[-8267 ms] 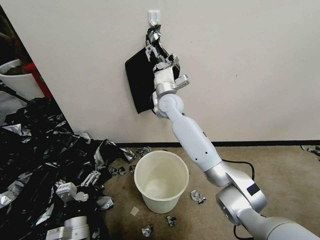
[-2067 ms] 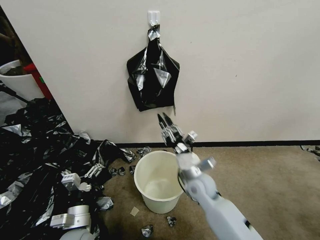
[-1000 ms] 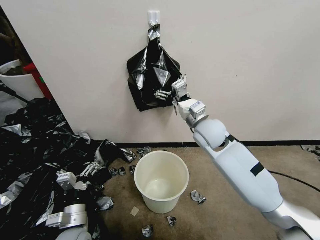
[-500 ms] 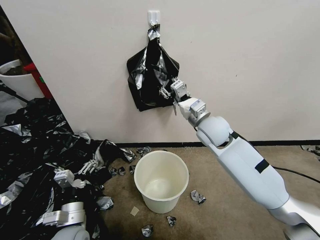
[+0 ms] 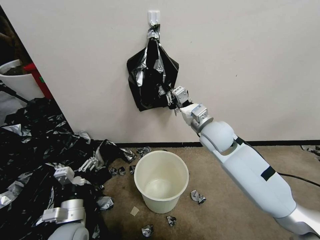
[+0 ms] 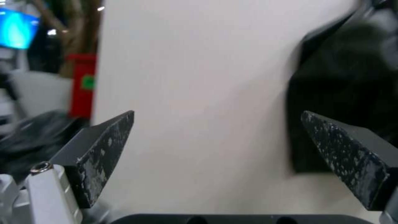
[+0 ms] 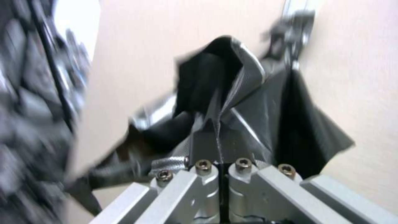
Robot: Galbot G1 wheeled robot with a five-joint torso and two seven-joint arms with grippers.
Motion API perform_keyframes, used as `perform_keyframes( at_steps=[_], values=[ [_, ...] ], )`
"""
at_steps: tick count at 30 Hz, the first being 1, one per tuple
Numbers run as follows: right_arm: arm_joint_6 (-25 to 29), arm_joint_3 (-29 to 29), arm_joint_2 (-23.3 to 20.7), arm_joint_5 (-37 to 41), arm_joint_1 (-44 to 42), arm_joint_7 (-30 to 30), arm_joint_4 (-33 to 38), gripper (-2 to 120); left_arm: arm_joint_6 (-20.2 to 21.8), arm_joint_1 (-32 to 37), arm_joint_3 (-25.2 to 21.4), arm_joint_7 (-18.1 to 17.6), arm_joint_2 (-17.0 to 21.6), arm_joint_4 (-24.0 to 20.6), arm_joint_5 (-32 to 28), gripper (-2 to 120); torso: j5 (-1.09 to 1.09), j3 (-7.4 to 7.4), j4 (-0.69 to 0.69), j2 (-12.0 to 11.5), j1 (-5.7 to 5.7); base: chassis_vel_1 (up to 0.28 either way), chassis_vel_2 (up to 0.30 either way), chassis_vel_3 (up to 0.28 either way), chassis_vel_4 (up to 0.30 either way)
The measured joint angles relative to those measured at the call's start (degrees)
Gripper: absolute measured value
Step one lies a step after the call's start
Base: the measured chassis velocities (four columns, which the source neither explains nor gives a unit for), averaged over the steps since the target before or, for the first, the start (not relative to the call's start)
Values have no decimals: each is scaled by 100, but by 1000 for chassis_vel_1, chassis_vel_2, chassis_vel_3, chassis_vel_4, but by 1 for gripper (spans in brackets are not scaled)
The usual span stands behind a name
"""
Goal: Place a trash bag onto the trash bin.
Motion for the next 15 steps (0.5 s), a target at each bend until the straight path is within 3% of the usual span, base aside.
perform_keyframes(
  at_steps=[2,3,7,8,10,11,14,15],
  values=[
    [465,96,65,1024,-122,21,137,0,-8,-405,175,-18,641,-15,-605,100,-3,0,0,0,0,0,0,0,0],
    [465,96,65,1024,-122,21,137,0,-8,-405,175,-18,641,-15,-605,100,-3,0,0,0,0,0,0,0,0],
    [810,191,127,2049,-241,8,161,0,91,-1438,508,63,2136,144,-1582,100,-1,0,-2,0,0,0,0,0,0],
    [810,191,127,2049,-241,8,161,0,91,-1438,508,63,2136,144,-1582,100,-1,0,-2,0,0,0,0,0,0],
    [1018,231,220,2231,-243,-100,49,0,191,-2143,798,335,3029,390,-2003,100,-1,0,-1,0,1,0,0,0,0],
    [1018,231,220,2231,-243,-100,49,0,191,-2143,798,335,3029,390,-2003,100,-1,0,-1,0,1,0,0,0,0],
    [1162,258,444,2241,-217,-198,-94,0,689,-3396,1369,521,3995,656,-2688,100,-1,1,0,-1,1,0,0,0,0],
    [1162,258,444,2241,-217,-198,-94,0,689,-3396,1369,521,3995,656,-2688,100,-1,1,0,-1,1,0,0,0,0]
  ],
)
